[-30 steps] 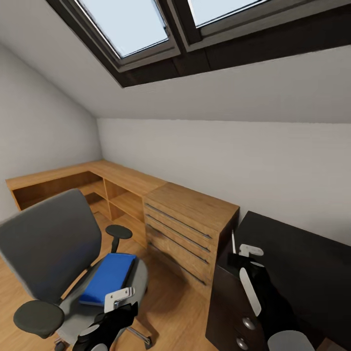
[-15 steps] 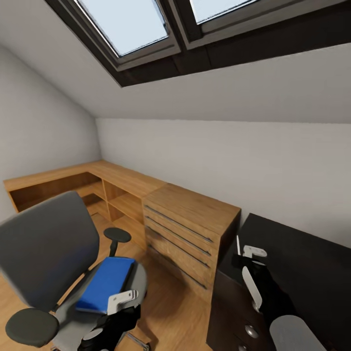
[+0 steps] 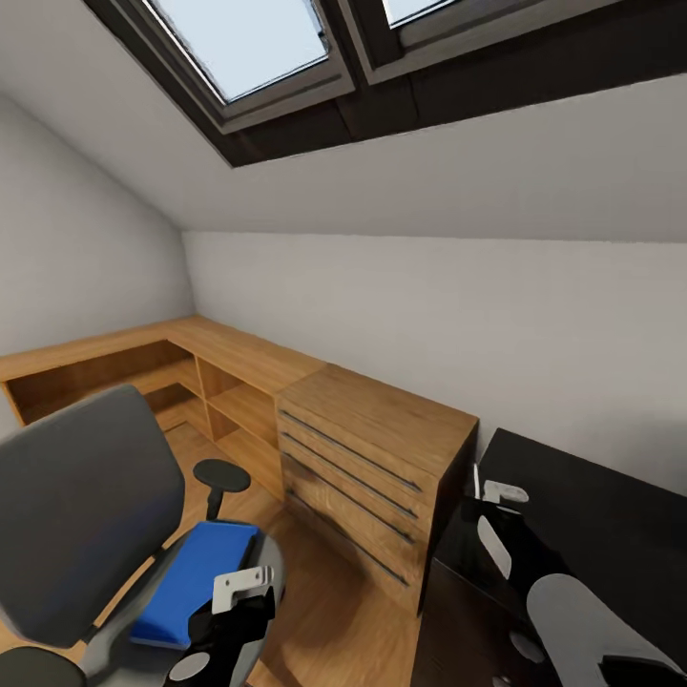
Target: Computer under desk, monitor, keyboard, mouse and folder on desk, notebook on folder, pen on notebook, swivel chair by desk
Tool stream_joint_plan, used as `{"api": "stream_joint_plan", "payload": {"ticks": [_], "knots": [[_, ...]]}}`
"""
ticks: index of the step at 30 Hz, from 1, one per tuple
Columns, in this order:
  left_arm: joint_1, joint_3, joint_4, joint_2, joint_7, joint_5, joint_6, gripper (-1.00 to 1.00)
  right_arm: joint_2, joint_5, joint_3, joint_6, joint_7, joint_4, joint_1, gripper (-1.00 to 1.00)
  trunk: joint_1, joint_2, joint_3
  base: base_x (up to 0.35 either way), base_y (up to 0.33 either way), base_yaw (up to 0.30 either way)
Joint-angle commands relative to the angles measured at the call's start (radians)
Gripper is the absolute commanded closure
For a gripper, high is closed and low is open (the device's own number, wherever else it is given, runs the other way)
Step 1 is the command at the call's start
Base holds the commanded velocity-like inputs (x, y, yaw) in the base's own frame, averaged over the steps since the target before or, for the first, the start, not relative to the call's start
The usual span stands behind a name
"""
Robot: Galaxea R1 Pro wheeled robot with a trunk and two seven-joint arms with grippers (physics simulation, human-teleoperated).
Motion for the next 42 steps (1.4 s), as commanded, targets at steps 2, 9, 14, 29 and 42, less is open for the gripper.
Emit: {"api": "stream_joint_plan", "payload": {"ticks": [2, 9, 14, 29, 42], "knots": [[-0.001, -0.002, -0.001, 0.001, 0.007, 0.004, 0.004, -1.0, -0.009, -0.012, 0.001, -0.015, -0.005, 0.046, -0.022, 1.0, 0.0, -0.001, -0.001, 0.008, 0.0, 0.0], [-0.001, 0.001, -0.001, 0.001, 0.007, 0.004, 0.004, -1.0, -0.029, -0.017, -0.002, -0.021, -0.073, 0.171, -0.075, 1.0, 0.0, -0.001, -0.001, 0.001, 0.0, 0.0], [-0.001, 0.016, -0.001, 0.001, 0.007, 0.005, 0.005, -1.0, -0.026, -0.019, -0.003, 0.0, -0.13, 0.185, -0.08, 1.0, 0.0, -0.001, -0.001, 0.0, 0.0, 0.0], [-0.001, 0.057, -0.001, -0.031, 0.007, 0.006, 0.005, -1.0, -0.023, -0.02, -0.003, 0.012, -0.135, 0.184, -0.08, -1.0, 0.008, -0.015, -0.007, 0.0, 0.0, 0.0], [-0.001, 0.057, -0.001, -0.031, 0.007, 0.006, 0.005, -1.0, -0.02, -0.02, 0.0, 0.0, -0.134, 0.124, -0.079, -1.0, 0.008, -0.015, -0.007, 0.0, 0.0, 0.0]]}}
